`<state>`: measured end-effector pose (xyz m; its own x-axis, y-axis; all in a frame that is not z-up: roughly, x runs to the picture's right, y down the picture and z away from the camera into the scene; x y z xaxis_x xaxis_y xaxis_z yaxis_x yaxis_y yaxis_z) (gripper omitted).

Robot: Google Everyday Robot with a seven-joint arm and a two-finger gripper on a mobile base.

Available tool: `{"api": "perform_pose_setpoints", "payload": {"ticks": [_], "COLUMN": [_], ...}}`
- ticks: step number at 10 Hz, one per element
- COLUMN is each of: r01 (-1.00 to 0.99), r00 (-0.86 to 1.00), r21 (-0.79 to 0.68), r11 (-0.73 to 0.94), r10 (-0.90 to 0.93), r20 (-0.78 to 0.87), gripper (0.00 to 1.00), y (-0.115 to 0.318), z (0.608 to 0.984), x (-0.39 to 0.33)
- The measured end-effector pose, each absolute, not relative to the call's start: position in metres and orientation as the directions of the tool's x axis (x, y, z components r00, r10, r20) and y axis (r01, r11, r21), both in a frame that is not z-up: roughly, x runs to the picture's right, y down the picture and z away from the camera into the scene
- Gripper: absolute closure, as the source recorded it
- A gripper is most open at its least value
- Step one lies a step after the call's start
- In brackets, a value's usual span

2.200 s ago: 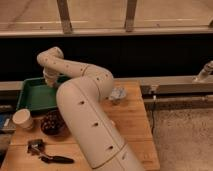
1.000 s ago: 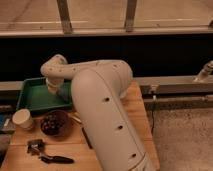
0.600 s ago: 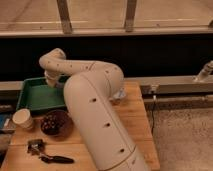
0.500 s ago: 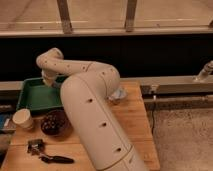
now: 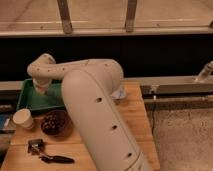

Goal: Wipe tray with sponge

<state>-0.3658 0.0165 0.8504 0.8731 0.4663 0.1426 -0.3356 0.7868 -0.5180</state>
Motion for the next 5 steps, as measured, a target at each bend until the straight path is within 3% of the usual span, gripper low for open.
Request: {"api": "perform_pose_setpoints", "payload": {"ticks": [3, 5], "r01": [-0.377, -0.397], "r00": [0.87, 0.866], "r21": [-0.474, -0.458], "r11": [0.796, 0.795], "r10": [0.481, 0.49], "r20": [0.114, 0.098], "gripper": [1.0, 1.0], "y": [0.024, 0.009], "z": [0.833, 0.844], "x": [-0.343, -0.332]}}
